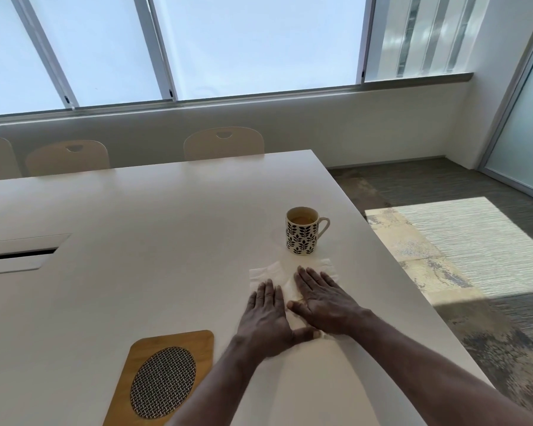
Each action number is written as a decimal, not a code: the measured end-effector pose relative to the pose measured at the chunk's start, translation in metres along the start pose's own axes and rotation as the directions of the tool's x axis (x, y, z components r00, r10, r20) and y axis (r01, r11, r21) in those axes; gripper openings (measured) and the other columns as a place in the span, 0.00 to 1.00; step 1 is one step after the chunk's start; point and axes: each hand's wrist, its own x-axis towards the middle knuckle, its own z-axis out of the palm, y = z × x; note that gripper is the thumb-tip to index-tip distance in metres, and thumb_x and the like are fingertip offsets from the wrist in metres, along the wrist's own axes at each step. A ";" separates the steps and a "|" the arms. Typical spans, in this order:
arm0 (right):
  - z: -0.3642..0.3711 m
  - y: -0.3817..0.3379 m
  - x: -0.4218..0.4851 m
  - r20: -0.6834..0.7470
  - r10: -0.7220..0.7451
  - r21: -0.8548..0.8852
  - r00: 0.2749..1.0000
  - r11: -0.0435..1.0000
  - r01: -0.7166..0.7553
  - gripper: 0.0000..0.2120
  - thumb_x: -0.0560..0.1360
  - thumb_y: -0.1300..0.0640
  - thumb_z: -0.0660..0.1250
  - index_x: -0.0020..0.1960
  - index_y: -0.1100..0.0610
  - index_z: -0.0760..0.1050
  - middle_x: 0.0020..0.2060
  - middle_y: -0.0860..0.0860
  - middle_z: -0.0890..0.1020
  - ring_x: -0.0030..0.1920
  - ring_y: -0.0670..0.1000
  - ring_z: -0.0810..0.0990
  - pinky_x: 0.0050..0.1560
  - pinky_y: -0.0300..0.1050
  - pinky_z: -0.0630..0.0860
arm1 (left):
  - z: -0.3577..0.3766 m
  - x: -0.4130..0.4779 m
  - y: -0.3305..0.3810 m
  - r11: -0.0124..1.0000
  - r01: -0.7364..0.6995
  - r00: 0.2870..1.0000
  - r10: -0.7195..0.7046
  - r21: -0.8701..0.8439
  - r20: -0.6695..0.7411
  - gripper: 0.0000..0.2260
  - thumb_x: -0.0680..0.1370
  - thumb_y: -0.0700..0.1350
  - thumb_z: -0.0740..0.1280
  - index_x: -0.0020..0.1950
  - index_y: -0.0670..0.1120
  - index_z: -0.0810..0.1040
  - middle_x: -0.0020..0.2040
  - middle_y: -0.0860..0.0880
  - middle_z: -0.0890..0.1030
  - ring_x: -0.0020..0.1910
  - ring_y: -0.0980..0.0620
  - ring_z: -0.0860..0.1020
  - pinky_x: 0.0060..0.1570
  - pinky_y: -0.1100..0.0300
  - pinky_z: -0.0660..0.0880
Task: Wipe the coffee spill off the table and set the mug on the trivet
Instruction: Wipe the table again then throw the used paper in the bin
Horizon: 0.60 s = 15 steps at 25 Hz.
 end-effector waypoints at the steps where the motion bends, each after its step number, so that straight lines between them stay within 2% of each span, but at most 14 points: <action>1: 0.001 -0.006 -0.001 0.002 -0.012 -0.001 1.000 1.000 0.012 0.41 0.76 0.31 0.42 0.78 0.55 0.37 0.79 0.51 0.39 0.78 0.47 0.36 0.77 0.48 0.36 | 0.000 -0.005 -0.003 1.000 0.005 1.000 -0.005 0.011 0.008 0.59 0.64 0.82 0.47 0.79 0.40 0.38 0.80 0.40 0.37 0.79 0.45 0.36 0.76 0.52 0.37; 8: 0.007 -0.037 -0.033 0.003 -0.101 -0.019 0.995 0.995 0.102 0.38 0.78 0.33 0.42 0.78 0.55 0.37 0.79 0.50 0.39 0.77 0.45 0.35 0.77 0.46 0.35 | -0.002 -0.040 -0.006 0.997 -0.018 0.994 0.009 0.081 0.107 0.56 0.68 0.80 0.49 0.79 0.40 0.37 0.79 0.39 0.36 0.79 0.44 0.37 0.78 0.51 0.40; 15: 0.010 -0.027 -0.093 0.042 -0.159 0.018 0.986 0.987 0.159 0.31 0.81 0.43 0.44 0.79 0.53 0.38 0.78 0.46 0.38 0.75 0.41 0.33 0.74 0.39 0.32 | 0.005 -0.057 0.024 0.985 -0.158 0.984 0.151 0.068 0.095 0.41 0.78 0.67 0.49 0.80 0.41 0.41 0.80 0.40 0.41 0.80 0.45 0.41 0.78 0.53 0.42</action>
